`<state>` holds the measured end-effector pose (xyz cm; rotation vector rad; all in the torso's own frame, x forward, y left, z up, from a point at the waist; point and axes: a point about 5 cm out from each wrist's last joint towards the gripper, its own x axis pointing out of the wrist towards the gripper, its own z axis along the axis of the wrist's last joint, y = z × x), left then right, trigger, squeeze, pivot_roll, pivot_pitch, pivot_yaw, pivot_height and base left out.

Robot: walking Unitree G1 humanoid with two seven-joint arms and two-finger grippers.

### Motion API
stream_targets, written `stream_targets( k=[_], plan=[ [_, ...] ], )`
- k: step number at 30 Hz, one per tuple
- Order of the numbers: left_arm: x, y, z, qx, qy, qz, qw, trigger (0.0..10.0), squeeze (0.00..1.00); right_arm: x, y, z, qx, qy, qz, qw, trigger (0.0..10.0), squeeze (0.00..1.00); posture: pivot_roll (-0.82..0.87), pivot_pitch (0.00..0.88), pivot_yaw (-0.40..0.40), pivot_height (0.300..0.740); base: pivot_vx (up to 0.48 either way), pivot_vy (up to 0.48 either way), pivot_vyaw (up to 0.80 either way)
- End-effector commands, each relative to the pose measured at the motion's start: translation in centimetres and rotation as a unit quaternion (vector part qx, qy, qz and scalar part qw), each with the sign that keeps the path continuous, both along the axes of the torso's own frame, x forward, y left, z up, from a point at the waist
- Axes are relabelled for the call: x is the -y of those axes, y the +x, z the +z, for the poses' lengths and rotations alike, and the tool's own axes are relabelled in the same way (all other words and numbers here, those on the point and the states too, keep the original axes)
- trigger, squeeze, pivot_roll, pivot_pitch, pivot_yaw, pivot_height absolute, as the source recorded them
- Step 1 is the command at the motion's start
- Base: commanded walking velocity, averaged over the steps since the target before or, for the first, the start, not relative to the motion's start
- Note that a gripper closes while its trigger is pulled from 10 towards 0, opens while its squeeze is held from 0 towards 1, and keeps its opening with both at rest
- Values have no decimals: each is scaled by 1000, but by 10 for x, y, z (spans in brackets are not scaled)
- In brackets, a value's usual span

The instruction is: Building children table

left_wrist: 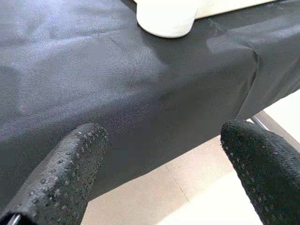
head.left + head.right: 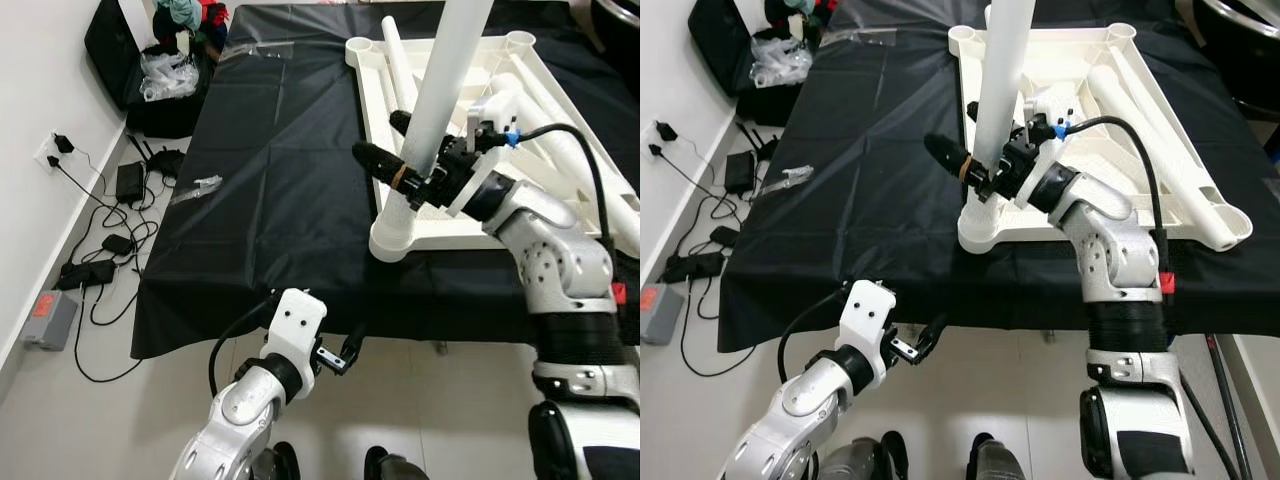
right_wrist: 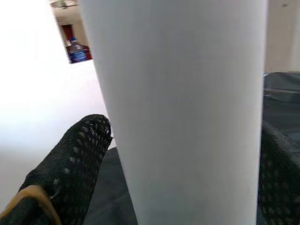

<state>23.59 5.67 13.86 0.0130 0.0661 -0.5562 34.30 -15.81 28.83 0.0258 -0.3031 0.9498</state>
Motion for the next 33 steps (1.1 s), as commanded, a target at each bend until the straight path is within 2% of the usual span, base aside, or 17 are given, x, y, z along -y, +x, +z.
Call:
stream_targets(
  k=[1,6,10,23,24,25,32,33],
  plan=[
    [0,-3,-2,-4,-1,1,1000,10000,0,-7,0,0,-7,-2,26,1000,10000,0,152,226,-15,740,0,0,0],
    [0,-5,-1,-3,-12,-4,1000,10000,0,-10,8,-3,-19,-4,52,998,10000,0,158,220,-20,740,0,0,0],
    [2,-9,1,-2,-22,-13,1000,10000,0,-13,17,2,-36,20,93,995,10000,0,160,216,-17,740,0,0,0],
    [2,-10,2,-3,-22,-13,1000,10000,0,-9,29,12,-24,2,88,996,10000,0,168,231,-25,740,0,0,0],
    [2,-9,2,-2,-22,-12,1000,10000,0,-9,30,12,-21,-3,86,996,2627,0,168,231,-25,740,0,0,0],
    [2,-9,3,-2,-22,-11,1000,10000,0,-11,31,11,-16,-6,82,996,0,0,164,235,-23,740,0,0,0],
    [2,-8,3,-2,-23,-10,1000,10000,0,-12,31,7,-5,-13,67,998,0,0,162,234,-24,740,0,0,0],
    [3,-8,3,-1,-23,-8,1000,10000,0,-9,31,5,-2,-22,44,999,0,0,159,231,-24,740,0,0,0]
  ],
)
